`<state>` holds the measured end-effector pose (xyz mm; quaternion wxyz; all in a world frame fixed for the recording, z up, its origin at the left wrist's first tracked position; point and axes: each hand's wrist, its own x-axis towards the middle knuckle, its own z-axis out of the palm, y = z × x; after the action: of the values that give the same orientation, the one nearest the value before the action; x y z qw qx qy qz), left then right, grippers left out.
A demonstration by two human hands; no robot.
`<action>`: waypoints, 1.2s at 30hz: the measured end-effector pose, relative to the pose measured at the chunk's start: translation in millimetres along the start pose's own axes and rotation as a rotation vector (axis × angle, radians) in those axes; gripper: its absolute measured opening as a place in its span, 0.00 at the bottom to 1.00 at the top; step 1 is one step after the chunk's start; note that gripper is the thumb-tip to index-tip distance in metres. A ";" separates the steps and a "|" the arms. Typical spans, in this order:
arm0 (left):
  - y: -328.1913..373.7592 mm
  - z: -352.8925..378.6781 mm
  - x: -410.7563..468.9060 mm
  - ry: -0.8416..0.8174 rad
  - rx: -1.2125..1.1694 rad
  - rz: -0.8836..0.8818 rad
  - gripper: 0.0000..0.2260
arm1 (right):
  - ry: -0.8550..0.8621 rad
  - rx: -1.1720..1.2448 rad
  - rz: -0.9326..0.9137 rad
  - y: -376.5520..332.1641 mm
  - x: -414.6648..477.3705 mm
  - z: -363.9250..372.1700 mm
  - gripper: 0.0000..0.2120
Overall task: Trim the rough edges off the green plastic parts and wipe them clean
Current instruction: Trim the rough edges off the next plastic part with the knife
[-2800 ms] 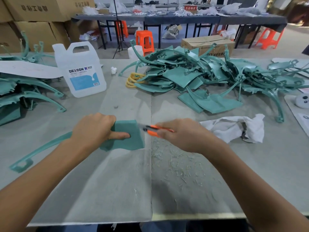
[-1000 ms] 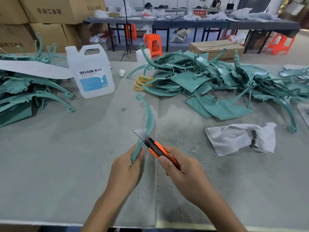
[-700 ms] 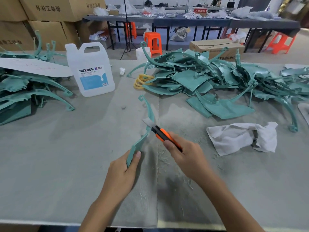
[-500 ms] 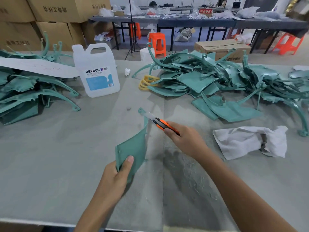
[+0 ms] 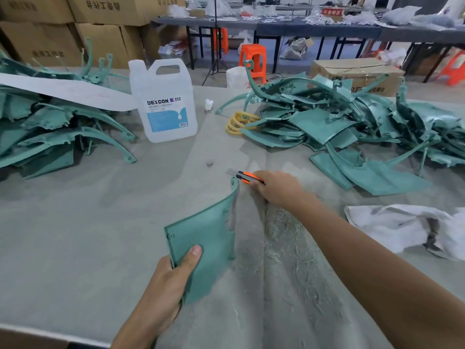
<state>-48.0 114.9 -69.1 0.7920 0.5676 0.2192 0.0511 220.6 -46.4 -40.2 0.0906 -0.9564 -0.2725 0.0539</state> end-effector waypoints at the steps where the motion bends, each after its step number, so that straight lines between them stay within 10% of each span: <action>1: -0.5 0.0 0.2 -0.001 0.015 0.002 0.12 | 0.018 -0.027 0.012 -0.1 0.5 -0.9 0.13; 20: -2.4 27.6 -23.8 0.060 0.573 0.355 0.24 | -0.051 -0.091 -0.319 -83.9 -203.7 -144.2 0.19; 36: -2.8 27.1 -29.9 0.058 0.592 0.359 0.24 | -0.100 -0.164 -0.351 -68.6 -187.6 -128.7 0.18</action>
<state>-64.4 80.3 -56.0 0.5647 0.8007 0.1435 0.1397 46.4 -107.3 109.6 0.0066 -0.8945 -0.4426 0.0621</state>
